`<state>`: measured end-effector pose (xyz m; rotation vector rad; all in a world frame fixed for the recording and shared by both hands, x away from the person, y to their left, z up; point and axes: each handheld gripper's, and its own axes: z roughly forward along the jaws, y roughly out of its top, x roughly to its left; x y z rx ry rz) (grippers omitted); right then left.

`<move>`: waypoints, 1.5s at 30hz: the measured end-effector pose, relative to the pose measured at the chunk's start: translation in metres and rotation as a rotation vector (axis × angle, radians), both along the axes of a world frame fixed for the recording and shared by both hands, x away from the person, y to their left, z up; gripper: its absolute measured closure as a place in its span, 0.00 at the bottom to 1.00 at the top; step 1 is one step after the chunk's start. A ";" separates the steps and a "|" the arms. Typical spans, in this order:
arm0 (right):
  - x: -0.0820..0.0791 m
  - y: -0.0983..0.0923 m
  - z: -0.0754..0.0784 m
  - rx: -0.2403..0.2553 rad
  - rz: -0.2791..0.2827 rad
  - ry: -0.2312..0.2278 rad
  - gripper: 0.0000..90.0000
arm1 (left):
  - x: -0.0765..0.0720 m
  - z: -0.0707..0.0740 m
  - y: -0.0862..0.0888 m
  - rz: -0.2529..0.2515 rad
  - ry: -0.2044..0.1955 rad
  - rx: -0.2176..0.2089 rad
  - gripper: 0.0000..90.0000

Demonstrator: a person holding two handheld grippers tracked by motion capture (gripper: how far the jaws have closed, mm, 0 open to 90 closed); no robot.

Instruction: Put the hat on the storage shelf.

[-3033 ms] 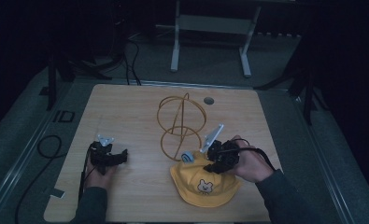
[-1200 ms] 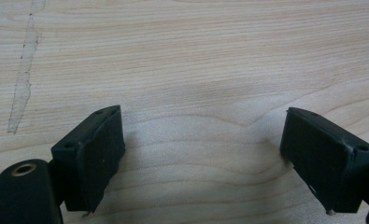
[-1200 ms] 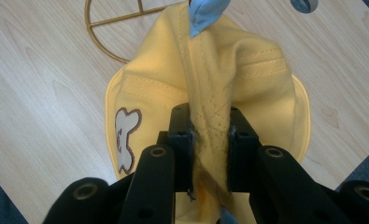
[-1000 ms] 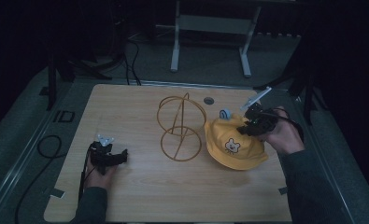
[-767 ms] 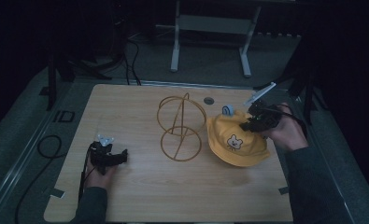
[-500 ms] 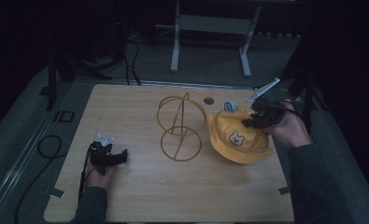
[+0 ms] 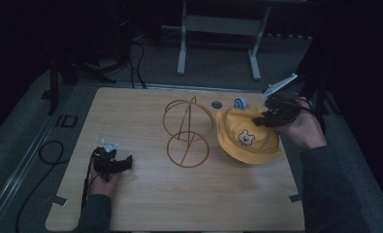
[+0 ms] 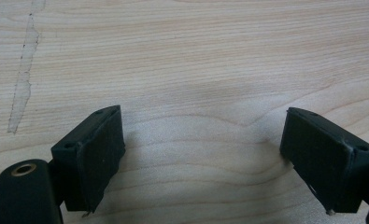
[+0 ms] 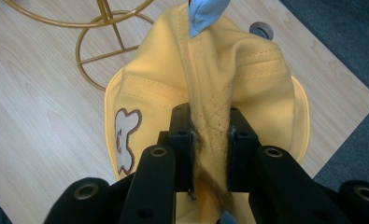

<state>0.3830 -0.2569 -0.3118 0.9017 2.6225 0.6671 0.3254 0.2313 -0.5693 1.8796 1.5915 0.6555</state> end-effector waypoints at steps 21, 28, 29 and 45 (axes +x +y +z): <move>-0.001 0.001 0.027 0.053 0.014 -0.062 0.85 | 0.000 0.000 0.000 0.000 0.000 0.000 0.15; -0.001 0.001 0.036 0.062 0.018 -0.077 0.85 | 0.000 0.000 0.000 0.000 0.000 0.000 0.15; -0.001 0.000 0.037 0.064 0.019 -0.076 0.85 | 0.000 0.000 0.000 0.000 0.000 0.000 0.15; -0.001 -0.003 0.045 0.115 0.041 -0.093 0.86 | 0.000 0.000 0.000 0.000 0.000 0.000 0.15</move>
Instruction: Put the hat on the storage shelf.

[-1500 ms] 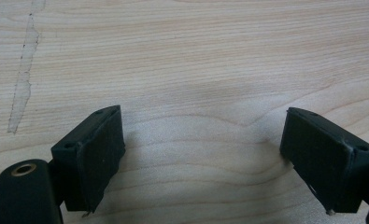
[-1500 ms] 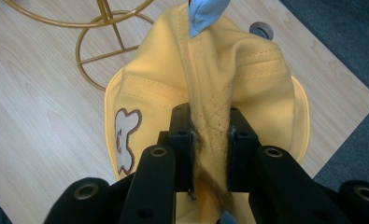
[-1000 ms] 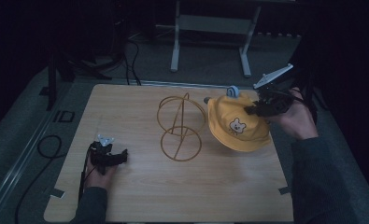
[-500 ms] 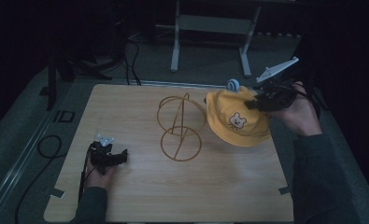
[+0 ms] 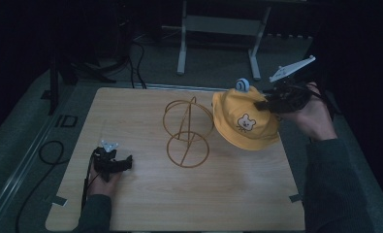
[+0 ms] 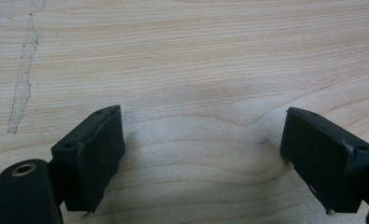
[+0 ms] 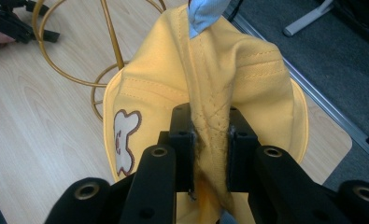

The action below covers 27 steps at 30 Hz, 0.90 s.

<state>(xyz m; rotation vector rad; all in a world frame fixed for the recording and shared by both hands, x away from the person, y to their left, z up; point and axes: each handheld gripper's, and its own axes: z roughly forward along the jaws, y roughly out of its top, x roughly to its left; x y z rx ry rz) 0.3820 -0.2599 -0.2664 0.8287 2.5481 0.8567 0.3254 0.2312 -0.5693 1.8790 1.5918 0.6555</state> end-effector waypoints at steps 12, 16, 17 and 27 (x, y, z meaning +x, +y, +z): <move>0.000 0.001 0.005 0.034 0.018 -0.006 0.86 | 0.000 0.000 0.000 0.000 0.000 0.000 0.15; 0.000 0.001 0.007 0.043 0.020 -0.011 0.86 | 0.000 0.000 0.000 -0.001 0.001 0.001 0.15; 0.000 0.001 0.008 0.047 0.020 -0.012 0.86 | 0.000 0.000 0.000 -0.002 0.002 0.002 0.15; 0.000 0.007 0.018 0.063 0.040 -0.033 0.86 | 0.000 0.000 0.000 -0.001 0.000 0.001 0.15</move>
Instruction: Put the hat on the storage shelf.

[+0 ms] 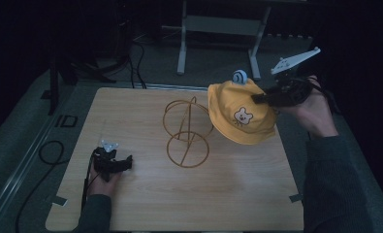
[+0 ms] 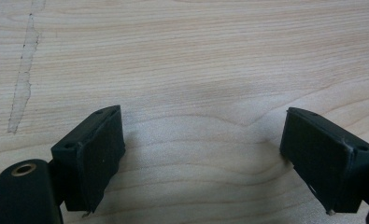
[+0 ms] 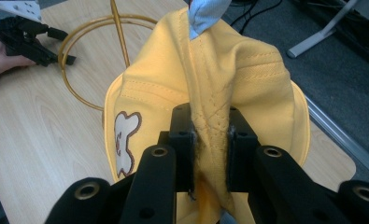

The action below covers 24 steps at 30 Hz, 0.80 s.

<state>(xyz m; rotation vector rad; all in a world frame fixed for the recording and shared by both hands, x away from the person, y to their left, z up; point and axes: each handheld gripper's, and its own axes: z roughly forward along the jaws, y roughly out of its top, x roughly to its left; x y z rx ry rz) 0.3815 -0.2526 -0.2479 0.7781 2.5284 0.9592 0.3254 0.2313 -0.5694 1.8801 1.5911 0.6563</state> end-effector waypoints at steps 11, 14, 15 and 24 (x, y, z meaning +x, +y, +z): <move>-0.001 0.010 0.007 0.009 0.024 -0.020 0.86 | 0.000 0.000 0.000 0.000 0.000 0.000 0.15; 0.000 0.014 0.009 0.013 0.035 -0.023 0.86 | 0.000 0.000 0.000 0.000 0.000 -0.001 0.15; 0.000 0.015 0.009 0.012 0.039 -0.024 0.86 | 0.000 0.000 0.000 0.001 -0.001 -0.001 0.15; 0.002 0.029 0.011 0.009 0.071 -0.030 0.86 | 0.000 0.000 0.000 0.001 -0.001 -0.001 0.15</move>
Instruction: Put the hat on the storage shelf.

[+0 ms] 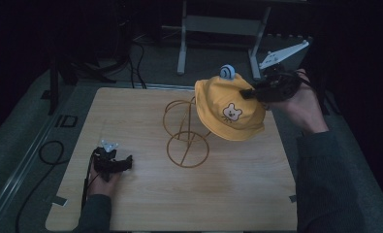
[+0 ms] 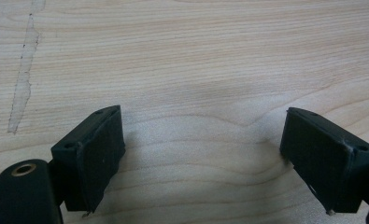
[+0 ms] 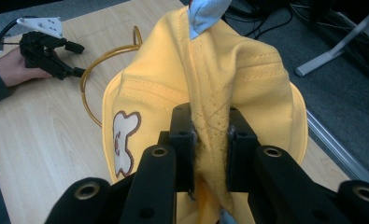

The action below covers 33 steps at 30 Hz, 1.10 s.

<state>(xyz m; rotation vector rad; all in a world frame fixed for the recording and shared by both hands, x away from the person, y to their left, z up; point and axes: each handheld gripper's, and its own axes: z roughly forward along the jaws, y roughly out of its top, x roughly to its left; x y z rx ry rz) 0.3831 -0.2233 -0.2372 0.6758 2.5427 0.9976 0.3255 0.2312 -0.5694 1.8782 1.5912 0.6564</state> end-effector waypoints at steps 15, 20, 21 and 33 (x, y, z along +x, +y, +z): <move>0.008 0.028 0.003 -0.032 0.043 -0.008 0.86 | 0.001 0.000 -0.001 -0.003 0.000 0.001 0.15; 0.011 0.035 0.005 -0.050 0.051 -0.006 0.86 | 0.001 0.000 -0.001 -0.003 0.000 0.001 0.15; 0.012 0.037 0.005 -0.052 0.052 -0.006 0.86 | 0.001 0.000 -0.001 -0.003 0.000 0.001 0.15; 0.025 0.063 0.009 -0.118 0.080 0.012 0.86 | 0.001 0.000 -0.001 -0.004 0.002 0.000 0.15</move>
